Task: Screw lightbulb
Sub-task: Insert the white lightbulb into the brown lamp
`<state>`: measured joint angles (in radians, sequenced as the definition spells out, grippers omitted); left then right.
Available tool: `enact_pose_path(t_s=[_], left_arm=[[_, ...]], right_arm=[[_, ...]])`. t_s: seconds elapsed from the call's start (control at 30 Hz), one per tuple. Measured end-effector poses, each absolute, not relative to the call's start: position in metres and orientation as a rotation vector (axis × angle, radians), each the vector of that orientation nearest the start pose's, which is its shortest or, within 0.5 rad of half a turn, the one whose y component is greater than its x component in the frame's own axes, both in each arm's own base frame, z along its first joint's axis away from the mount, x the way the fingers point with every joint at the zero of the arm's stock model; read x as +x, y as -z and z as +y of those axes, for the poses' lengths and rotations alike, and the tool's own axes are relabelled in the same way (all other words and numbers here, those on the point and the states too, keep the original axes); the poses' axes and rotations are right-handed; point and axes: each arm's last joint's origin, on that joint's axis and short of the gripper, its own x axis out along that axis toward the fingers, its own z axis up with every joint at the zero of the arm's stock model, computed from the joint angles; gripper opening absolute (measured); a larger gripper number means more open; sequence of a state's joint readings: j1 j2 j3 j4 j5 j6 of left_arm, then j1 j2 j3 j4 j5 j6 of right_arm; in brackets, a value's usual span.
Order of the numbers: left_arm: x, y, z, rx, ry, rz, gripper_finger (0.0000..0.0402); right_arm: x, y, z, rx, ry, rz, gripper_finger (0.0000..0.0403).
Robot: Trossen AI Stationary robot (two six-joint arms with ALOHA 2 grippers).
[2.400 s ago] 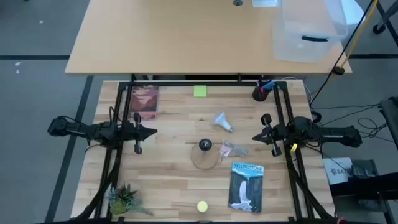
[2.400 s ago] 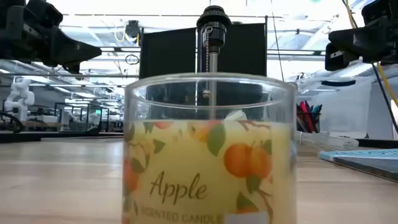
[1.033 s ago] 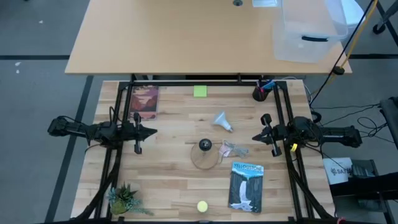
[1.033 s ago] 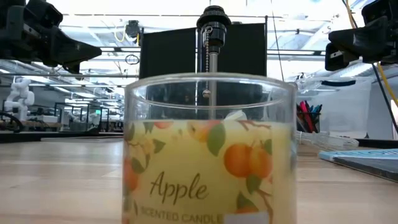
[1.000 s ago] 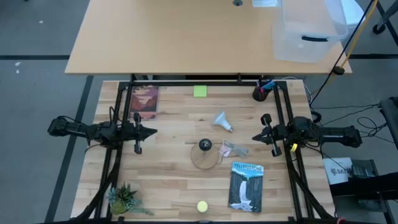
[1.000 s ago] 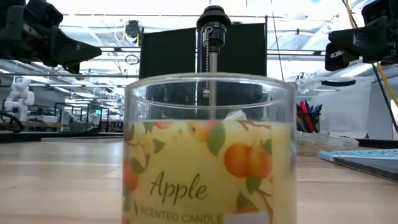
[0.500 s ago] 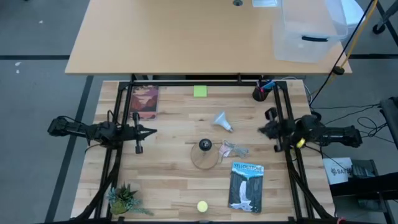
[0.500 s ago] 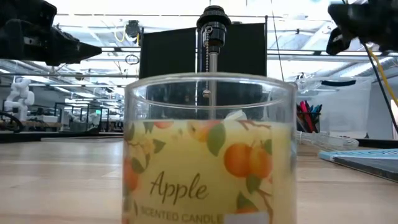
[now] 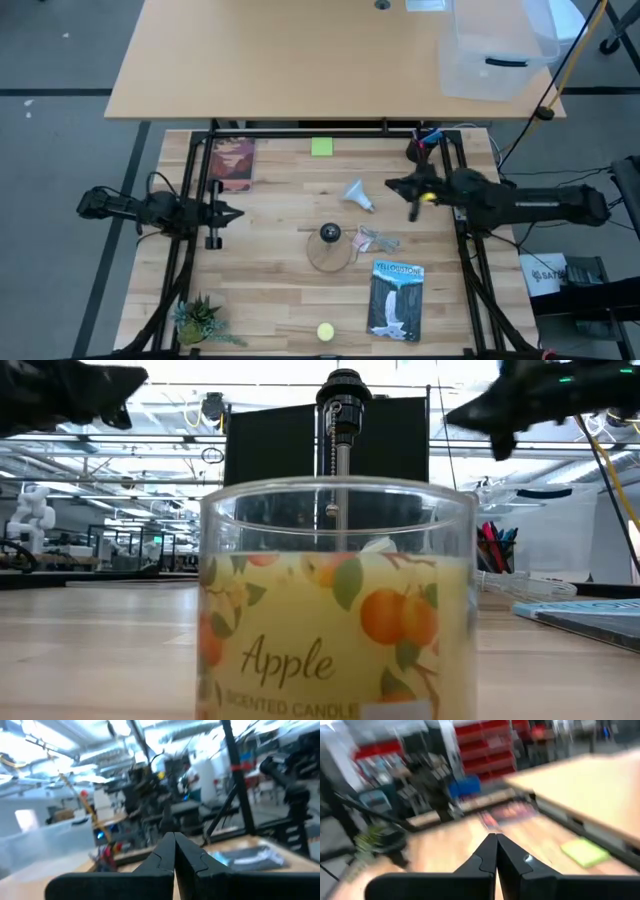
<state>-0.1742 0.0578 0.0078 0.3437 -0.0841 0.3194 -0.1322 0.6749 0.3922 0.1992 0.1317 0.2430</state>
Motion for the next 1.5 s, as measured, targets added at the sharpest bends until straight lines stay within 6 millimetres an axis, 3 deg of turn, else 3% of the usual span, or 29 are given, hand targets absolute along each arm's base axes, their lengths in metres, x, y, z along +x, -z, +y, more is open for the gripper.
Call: enact_pose_path(t_s=[0.2,0.33,0.5,0.67,1.07,1.23,1.5], left_arm=[[0.093,-0.202,-0.015,0.166,0.070,-0.382,0.0000],[0.092,-0.203,-0.014,0.038,0.093,-0.395,0.0000],[0.092,-0.204,-0.014,-0.119,0.126,-0.396,0.0000],[0.093,-0.204,-0.011,-0.301,0.048,-0.392,0.0000],[0.107,-0.205,-0.006,-0.338,-0.235,-0.390,0.0002],[0.118,-0.201,-0.007,-0.303,-0.276,-0.296,0.0040],[0.133,-0.193,-0.005,-0.296,-0.341,-0.256,0.0132]], right_arm=[[0.213,-0.266,-0.044,0.178,0.327,0.121,0.0000],[0.235,-0.274,-0.051,0.269,0.353,0.186,0.0000],[0.243,-0.279,-0.055,0.311,0.306,0.391,0.0000],[0.243,-0.277,-0.054,0.351,0.313,0.602,0.0000],[0.252,-0.252,-0.067,0.295,0.326,0.854,0.0009],[0.258,-0.234,-0.073,0.277,0.312,0.954,0.0051],[0.272,-0.211,-0.076,0.289,0.298,1.025,0.0192]])
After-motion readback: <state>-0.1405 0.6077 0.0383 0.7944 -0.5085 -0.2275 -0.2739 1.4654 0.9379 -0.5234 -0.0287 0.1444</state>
